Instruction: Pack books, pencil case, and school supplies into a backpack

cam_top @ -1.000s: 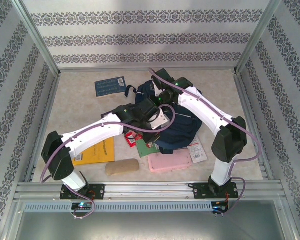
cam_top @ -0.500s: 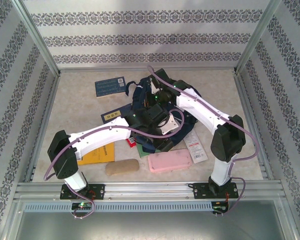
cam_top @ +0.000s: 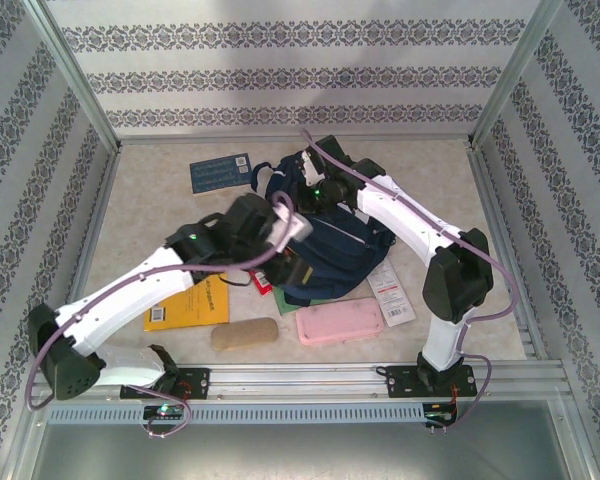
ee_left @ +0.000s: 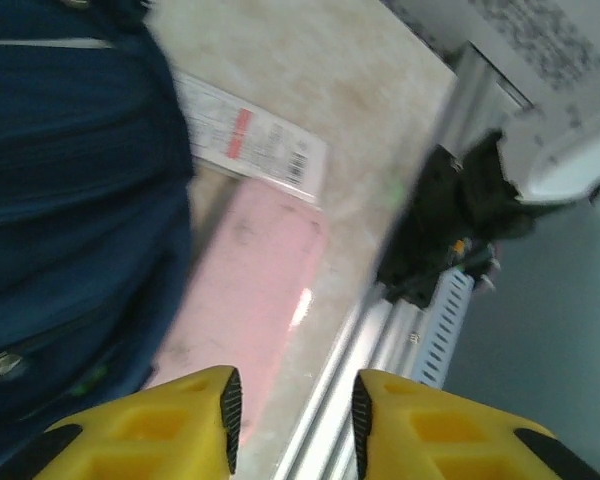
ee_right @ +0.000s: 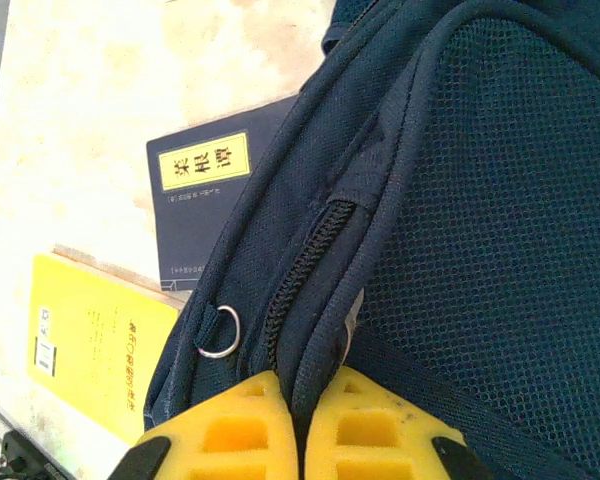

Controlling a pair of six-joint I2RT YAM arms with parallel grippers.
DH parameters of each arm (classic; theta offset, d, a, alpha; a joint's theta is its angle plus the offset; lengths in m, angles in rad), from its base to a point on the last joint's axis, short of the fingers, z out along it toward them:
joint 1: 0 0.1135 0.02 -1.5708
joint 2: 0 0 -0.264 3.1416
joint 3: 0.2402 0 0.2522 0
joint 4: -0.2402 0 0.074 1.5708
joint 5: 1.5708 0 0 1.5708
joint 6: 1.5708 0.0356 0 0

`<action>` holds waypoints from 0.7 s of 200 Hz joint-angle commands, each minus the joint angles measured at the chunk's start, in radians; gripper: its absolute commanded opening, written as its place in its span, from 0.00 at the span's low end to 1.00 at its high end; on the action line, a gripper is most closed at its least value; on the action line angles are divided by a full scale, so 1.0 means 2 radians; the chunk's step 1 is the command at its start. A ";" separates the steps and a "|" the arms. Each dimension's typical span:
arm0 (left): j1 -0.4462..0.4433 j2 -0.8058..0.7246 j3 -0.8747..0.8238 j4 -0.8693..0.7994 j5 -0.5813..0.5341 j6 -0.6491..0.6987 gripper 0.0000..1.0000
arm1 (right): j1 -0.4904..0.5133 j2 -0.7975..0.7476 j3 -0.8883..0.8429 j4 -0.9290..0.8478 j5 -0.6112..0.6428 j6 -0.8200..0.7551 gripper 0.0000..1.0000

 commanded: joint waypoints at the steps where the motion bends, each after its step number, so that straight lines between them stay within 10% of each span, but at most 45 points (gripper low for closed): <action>1: 0.064 -0.029 -0.028 0.019 -0.037 -0.100 0.38 | -0.004 -0.024 -0.012 0.034 -0.049 -0.029 0.00; 42: 0.169 -0.014 -0.030 0.012 -0.068 -0.156 0.43 | -0.003 -0.027 -0.041 0.050 -0.081 -0.045 0.00; 87: 0.208 0.096 0.044 0.008 -0.054 -0.179 0.46 | -0.003 -0.061 -0.061 0.062 -0.050 -0.055 0.49; 140: 0.208 0.200 0.094 0.011 -0.010 -0.201 0.49 | -0.012 -0.147 -0.110 0.065 0.019 -0.029 0.56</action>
